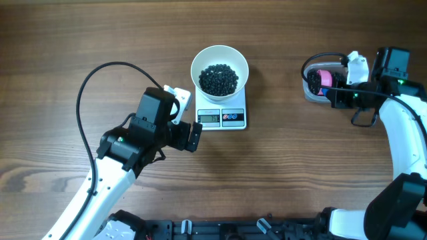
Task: Scoop item into bowl and weigh 150g on scale
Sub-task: 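Dip the pink scoop into the black beans with the right gripper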
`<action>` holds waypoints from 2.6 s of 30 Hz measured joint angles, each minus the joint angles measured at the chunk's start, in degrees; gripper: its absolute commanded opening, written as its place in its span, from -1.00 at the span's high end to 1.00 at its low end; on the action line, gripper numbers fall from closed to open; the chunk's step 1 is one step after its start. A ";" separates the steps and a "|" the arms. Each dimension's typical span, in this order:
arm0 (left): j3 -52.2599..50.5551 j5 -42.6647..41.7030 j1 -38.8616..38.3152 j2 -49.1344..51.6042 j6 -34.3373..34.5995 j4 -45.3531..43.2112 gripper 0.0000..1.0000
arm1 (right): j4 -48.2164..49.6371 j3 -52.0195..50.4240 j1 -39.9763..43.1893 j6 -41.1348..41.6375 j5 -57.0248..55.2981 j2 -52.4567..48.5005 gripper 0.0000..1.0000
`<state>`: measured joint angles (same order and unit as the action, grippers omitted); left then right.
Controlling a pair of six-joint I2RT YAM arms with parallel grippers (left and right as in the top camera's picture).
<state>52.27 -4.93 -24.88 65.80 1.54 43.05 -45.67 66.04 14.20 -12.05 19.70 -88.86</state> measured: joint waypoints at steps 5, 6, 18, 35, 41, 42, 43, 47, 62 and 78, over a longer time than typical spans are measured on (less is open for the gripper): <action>0.00 0.00 0.00 0.00 0.02 -0.02 -1.00 | -0.15 0.00 0.00 0.20 0.87 -0.09 0.91; 0.00 0.00 0.00 0.00 0.00 -0.02 -1.00 | -0.20 0.00 0.07 0.20 0.94 -0.09 0.92; 0.00 0.00 0.00 0.00 0.00 0.00 -1.00 | -0.59 -0.02 4.48 0.17 6.19 -0.09 0.91; 0.00 0.00 0.00 0.00 0.00 -0.02 -1.00 | 0.48 -1.73 5.49 0.17 9.11 -0.09 0.92; 0.00 0.00 0.00 0.00 0.00 -0.02 -1.00 | 0.48 -1.97 8.22 0.20 12.28 -0.17 0.91; 0.00 0.02 0.00 0.00 0.02 0.00 -1.00 | 0.50 -1.99 8.76 0.17 12.92 -0.17 0.91; 0.00 0.02 0.00 0.00 0.00 -0.02 -1.00 | 0.48 -2.01 9.14 0.17 13.40 -0.17 0.91; 0.00 0.00 0.00 0.00 0.00 -0.02 -1.00 | 0.37 -2.19 10.64 0.20 15.41 -0.17 0.91; 0.00 0.00 0.00 0.00 0.00 -0.02 -1.00 | 0.44 -2.23 11.23 0.20 18.95 -0.17 0.92; 0.00 0.00 0.00 0.00 0.00 -0.02 -1.00 | 0.83 -2.23 14.80 1.29 20.39 -0.17 0.91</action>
<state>52.27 -4.93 -24.88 65.80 1.54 43.03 -44.84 63.81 28.99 -10.76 40.10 -89.03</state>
